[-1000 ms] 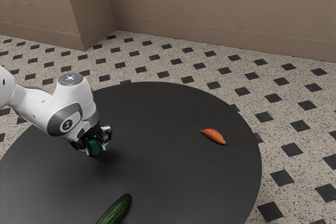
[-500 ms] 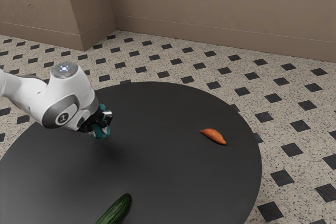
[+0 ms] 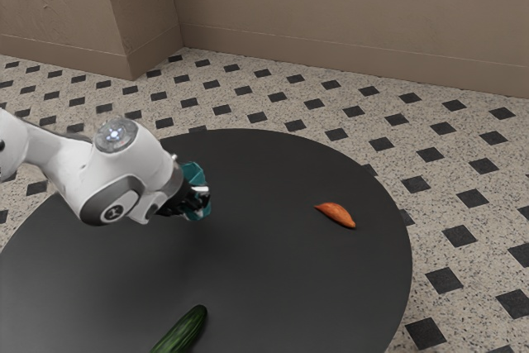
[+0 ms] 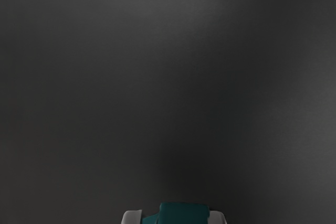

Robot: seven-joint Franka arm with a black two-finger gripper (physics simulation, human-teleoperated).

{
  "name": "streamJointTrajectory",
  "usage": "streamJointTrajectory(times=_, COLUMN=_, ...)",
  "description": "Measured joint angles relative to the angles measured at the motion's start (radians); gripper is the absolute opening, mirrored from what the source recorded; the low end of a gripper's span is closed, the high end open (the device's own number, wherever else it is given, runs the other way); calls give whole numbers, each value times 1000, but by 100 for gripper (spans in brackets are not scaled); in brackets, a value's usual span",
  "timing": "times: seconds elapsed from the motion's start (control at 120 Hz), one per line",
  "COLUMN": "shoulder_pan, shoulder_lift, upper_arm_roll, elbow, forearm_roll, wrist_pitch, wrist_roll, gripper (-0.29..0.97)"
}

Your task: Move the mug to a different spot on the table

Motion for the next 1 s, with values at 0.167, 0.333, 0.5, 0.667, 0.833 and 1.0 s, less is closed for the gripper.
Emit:
streamJointTrajectory(times=0.167, shoulder_pan=-65, shoulder_lift=26, upper_arm_roll=-21, elbow=-4, forearm_roll=4, wrist_pitch=24, wrist_roll=-18, gripper=-3)
streamJointTrajectory(times=0.333, shoulder_pan=-43, shoulder_lift=62, upper_arm_roll=-21, elbow=1, forearm_roll=5, wrist_pitch=43, wrist_roll=-32, gripper=-3)
streamJointTrajectory(times=0.5, shoulder_pan=-45, shoulder_lift=93, upper_arm_roll=-23, elbow=10, forearm_roll=6, wrist_pitch=58, wrist_roll=-43, gripper=-3)
streamJointTrajectory(times=0.667, shoulder_pan=-51, shoulder_lift=115, upper_arm_roll=-22, elbow=11, forearm_roll=5, wrist_pitch=65, wrist_roll=-51, gripper=-2)
streamJointTrajectory(times=0.833, shoulder_pan=-54, shoulder_lift=128, upper_arm_roll=-21, elbow=12, forearm_roll=5, wrist_pitch=67, wrist_roll=-56, gripper=-1)
streamJointTrajectory(times=1.0, shoulder_pan=-53, shoulder_lift=139, upper_arm_roll=-21, elbow=12, forearm_roll=6, wrist_pitch=65, wrist_roll=-60, gripper=12)
